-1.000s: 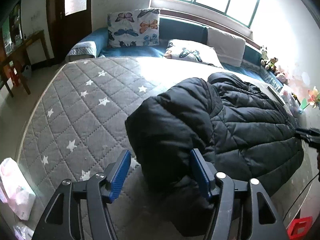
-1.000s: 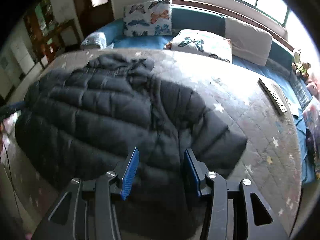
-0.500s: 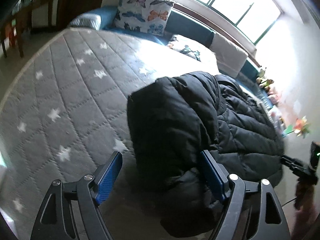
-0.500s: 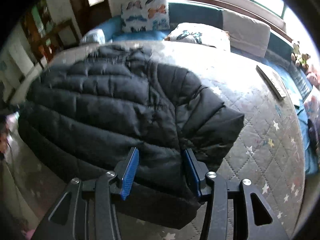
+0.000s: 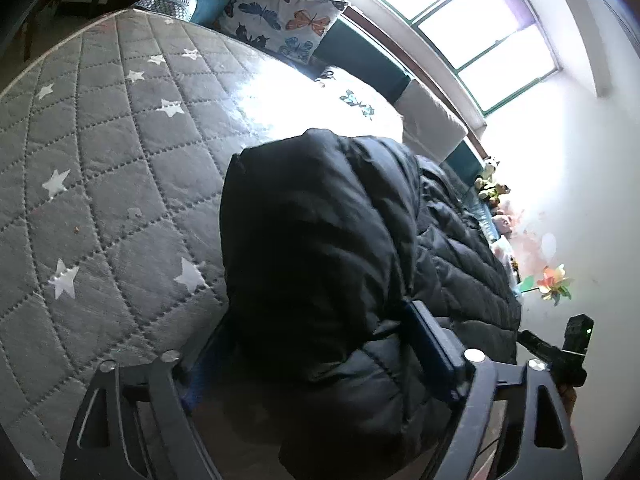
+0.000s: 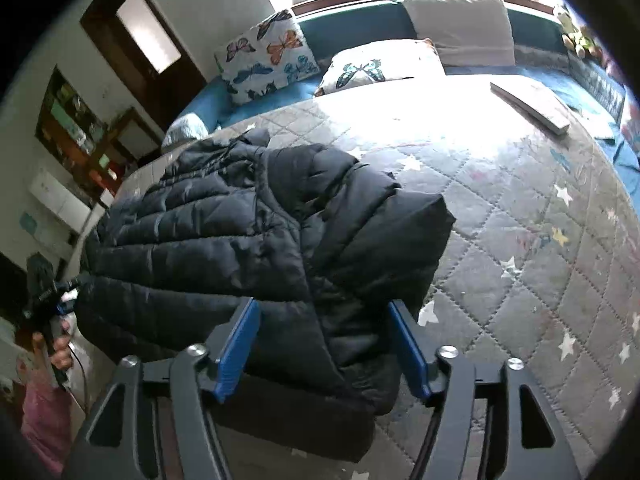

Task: Fold large clothes

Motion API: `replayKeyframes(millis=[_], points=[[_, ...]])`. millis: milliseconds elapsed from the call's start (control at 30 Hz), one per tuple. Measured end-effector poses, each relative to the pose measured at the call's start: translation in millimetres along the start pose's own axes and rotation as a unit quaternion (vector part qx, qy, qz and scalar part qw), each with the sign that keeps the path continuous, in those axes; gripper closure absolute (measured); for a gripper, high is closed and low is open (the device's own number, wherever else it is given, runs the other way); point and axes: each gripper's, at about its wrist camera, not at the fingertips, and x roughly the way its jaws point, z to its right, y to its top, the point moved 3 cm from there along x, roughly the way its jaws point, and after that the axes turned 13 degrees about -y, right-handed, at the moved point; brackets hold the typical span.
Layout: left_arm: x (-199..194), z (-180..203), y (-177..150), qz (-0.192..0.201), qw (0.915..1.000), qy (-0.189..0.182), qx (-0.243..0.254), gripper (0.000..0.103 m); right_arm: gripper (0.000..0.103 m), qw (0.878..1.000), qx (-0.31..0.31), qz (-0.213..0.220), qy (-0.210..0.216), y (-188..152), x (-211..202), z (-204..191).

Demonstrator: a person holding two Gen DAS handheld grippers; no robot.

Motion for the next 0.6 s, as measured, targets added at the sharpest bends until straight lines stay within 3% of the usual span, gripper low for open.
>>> replayKeyframes(millis=[133,367,600], points=[[4.5,6.7,-1.0,0.011,0.9988,0.037,0.03,0.0,0.026,0.999,0.03,-0.009,0.031,-1.3,6.2,12.3],[8.9,26.4,-3.4,0.021,0.991,0.094,0.093,0.0,0.023,0.999,0.049,-0.013,0.017,-3.5,10.0,20.2],[3.8,32.8,-6.5,0.024,0.9875,0.105,0.116,0.0,0.019,0.996,0.073,-0.034,0.035,-10.2,24.3,30.6]])
